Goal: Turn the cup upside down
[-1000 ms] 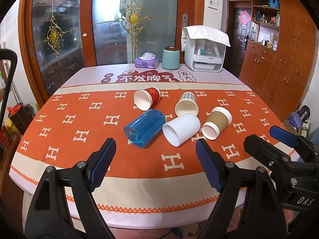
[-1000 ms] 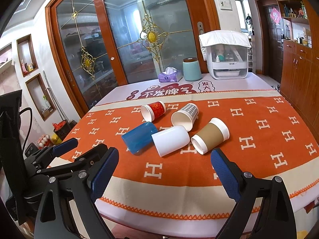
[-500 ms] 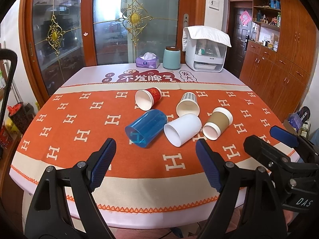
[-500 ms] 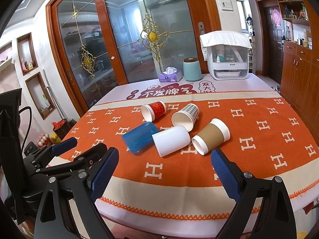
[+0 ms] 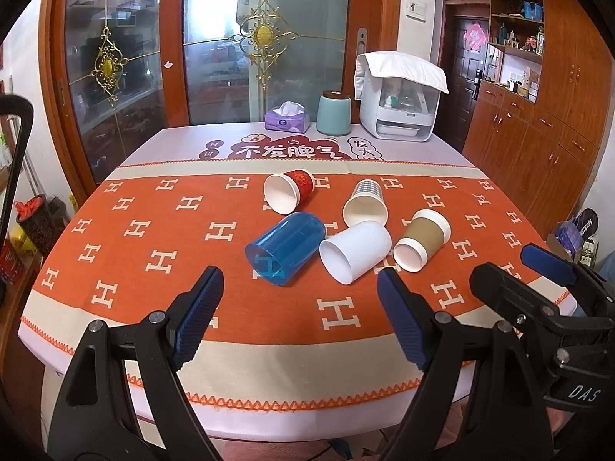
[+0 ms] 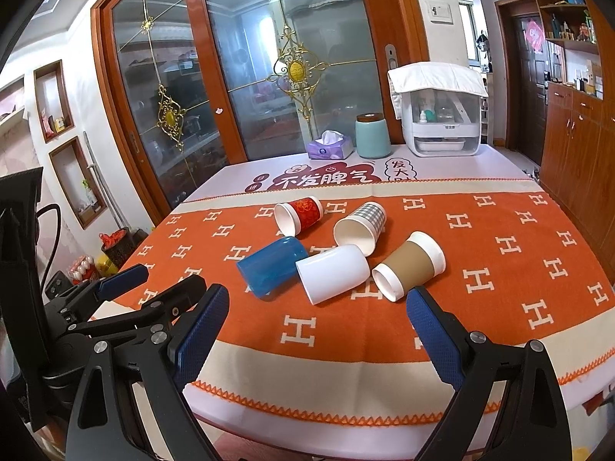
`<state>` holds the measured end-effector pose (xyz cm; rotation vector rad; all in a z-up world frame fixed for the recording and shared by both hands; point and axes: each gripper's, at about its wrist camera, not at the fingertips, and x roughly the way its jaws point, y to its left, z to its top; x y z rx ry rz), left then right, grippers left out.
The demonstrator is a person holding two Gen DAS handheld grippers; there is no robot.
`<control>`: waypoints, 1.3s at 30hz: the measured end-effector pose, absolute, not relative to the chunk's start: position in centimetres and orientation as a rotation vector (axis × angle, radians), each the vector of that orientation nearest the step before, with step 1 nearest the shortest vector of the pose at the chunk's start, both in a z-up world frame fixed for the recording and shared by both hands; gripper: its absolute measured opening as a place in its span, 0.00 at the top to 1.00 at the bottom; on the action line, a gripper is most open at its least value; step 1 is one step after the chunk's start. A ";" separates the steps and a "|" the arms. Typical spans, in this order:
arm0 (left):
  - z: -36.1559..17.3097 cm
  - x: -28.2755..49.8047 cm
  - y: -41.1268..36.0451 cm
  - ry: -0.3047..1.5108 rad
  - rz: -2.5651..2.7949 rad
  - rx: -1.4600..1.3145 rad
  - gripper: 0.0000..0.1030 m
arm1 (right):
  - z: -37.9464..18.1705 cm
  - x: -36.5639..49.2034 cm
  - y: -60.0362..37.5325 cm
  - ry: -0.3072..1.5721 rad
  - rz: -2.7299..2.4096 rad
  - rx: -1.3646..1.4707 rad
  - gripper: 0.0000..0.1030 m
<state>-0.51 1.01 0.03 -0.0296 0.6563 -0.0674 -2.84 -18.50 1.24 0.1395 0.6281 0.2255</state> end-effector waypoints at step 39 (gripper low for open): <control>-4.2 16.7 3.5 1.013 -0.237 0.130 0.22 | -3.8 11.6 -17.6 0.834 0.217 0.184 0.08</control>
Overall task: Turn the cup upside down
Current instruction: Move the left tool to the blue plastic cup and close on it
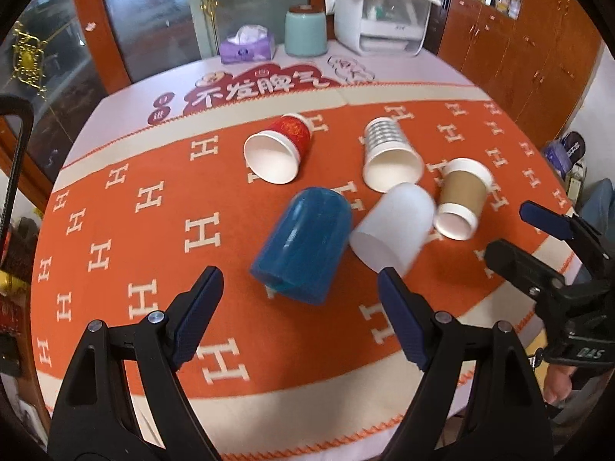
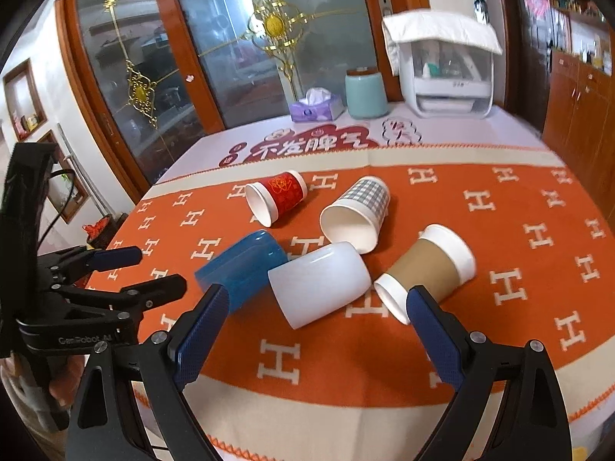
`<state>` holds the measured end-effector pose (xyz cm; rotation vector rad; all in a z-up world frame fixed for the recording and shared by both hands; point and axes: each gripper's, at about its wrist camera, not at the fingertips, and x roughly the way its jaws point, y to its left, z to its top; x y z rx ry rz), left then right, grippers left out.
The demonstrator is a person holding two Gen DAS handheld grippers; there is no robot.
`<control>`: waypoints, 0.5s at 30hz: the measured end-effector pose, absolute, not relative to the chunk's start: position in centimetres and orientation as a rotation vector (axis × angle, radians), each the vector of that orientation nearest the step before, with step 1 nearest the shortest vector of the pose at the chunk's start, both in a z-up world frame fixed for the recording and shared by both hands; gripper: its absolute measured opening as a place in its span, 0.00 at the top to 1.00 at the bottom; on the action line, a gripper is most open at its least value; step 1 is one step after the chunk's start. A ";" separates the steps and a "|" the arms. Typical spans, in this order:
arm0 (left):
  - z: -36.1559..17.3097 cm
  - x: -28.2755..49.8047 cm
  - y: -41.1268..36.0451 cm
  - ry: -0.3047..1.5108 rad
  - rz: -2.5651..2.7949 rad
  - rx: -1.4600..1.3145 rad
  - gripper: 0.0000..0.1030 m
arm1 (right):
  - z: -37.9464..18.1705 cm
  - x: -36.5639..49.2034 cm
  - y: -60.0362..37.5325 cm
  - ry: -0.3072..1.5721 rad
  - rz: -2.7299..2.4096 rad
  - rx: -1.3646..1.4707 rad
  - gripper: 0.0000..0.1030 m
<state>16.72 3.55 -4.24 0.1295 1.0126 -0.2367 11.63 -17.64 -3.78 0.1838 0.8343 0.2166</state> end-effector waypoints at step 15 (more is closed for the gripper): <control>-11.6 26.1 1.9 1.291 -0.330 0.130 0.22 | -10.1 20.5 -18.1 0.987 0.216 0.285 0.08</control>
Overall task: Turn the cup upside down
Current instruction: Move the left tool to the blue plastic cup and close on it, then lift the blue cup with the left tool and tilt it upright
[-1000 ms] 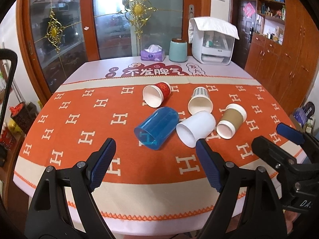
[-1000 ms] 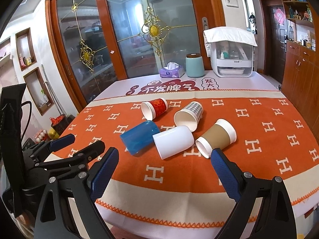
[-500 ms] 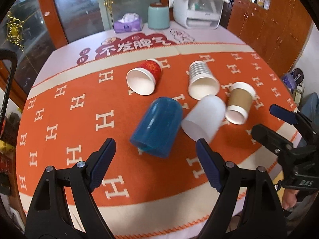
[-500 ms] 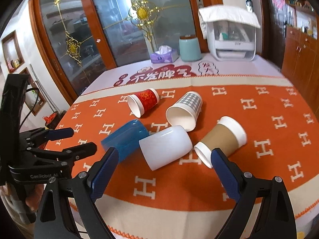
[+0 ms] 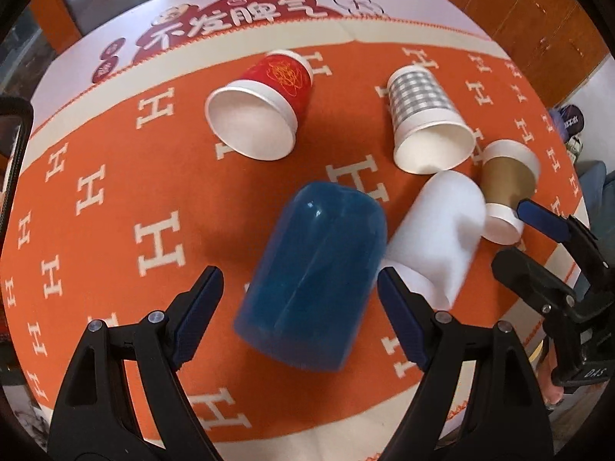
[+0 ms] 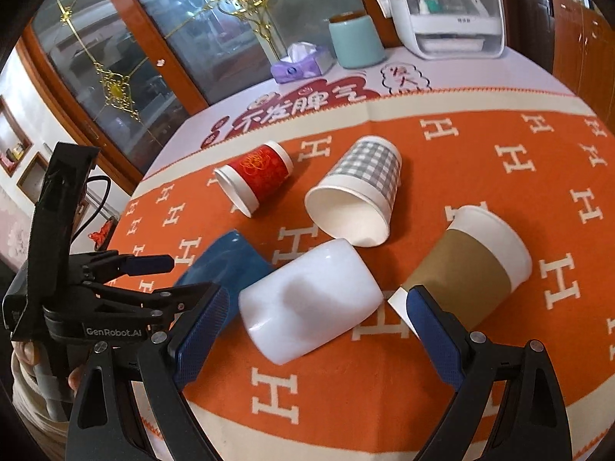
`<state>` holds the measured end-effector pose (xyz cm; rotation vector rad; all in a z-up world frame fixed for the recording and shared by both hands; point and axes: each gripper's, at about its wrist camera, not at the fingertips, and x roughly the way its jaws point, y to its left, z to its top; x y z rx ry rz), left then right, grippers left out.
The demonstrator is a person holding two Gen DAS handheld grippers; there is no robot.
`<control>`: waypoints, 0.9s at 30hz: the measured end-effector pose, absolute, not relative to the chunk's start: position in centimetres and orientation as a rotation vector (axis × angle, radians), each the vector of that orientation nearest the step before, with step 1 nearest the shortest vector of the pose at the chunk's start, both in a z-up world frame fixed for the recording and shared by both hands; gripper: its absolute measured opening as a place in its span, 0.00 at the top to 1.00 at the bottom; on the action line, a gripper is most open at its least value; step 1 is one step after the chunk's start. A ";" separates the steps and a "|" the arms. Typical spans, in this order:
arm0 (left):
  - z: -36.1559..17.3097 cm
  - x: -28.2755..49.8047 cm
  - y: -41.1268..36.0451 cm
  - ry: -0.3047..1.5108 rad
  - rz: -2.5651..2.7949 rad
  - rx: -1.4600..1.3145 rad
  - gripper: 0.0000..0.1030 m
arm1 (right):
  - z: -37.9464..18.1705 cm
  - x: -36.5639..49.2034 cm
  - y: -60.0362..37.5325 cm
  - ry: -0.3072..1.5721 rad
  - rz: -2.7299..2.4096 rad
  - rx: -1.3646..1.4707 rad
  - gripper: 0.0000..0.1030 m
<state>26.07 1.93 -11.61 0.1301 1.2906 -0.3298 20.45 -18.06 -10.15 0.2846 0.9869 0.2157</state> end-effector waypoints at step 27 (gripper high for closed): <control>-8.5 19.7 1.6 1.263 -0.300 -0.030 0.35 | -6.4 13.8 -19.9 0.864 0.190 0.304 0.08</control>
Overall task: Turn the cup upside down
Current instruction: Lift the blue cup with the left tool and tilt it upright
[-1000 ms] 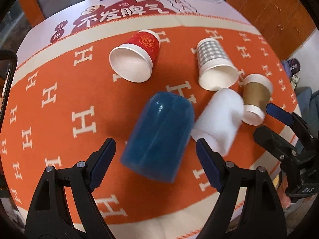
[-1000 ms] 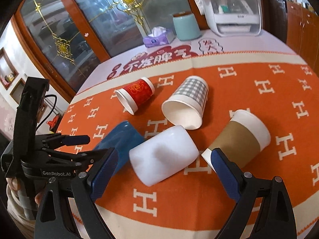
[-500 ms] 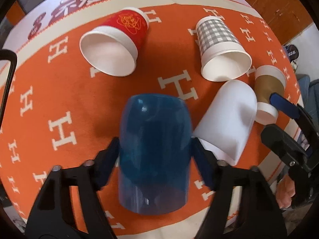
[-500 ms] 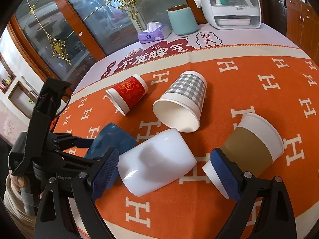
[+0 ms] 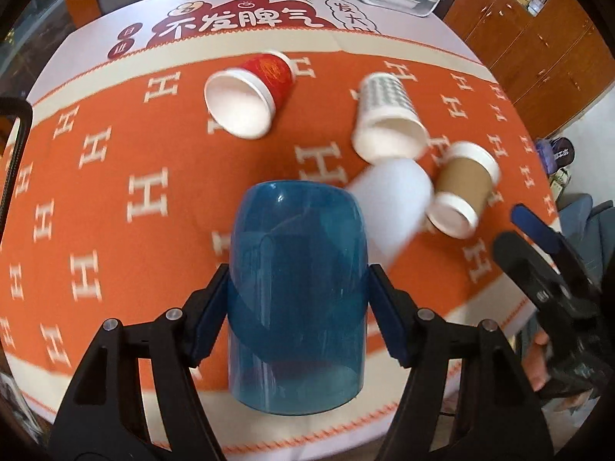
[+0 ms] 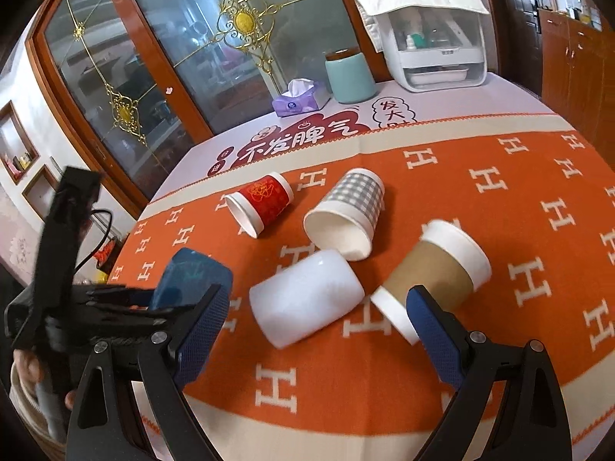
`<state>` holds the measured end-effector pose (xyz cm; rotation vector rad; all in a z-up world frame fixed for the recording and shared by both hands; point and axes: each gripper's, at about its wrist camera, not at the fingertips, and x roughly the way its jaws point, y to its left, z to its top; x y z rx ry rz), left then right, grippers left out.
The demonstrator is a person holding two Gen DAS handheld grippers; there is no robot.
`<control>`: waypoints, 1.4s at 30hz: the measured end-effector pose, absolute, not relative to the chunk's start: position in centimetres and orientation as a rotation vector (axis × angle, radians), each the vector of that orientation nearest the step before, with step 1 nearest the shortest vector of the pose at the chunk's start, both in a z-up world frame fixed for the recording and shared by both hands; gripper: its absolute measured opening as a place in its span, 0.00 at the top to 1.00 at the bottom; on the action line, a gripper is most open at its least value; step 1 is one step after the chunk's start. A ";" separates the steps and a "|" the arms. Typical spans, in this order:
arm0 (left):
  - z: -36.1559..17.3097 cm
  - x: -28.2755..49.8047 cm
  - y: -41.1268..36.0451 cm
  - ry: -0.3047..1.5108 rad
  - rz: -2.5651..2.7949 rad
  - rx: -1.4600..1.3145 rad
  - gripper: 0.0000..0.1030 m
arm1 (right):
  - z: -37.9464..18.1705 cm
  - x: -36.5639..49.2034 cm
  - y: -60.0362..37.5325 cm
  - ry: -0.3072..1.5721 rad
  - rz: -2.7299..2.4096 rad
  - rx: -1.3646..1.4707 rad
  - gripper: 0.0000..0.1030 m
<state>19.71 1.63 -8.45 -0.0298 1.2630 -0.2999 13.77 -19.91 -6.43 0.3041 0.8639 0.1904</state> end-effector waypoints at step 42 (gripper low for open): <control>-11.3 8.2 -2.6 1.165 -0.144 -0.183 0.16 | -14.1 3.0 -26.2 0.956 0.121 0.536 0.08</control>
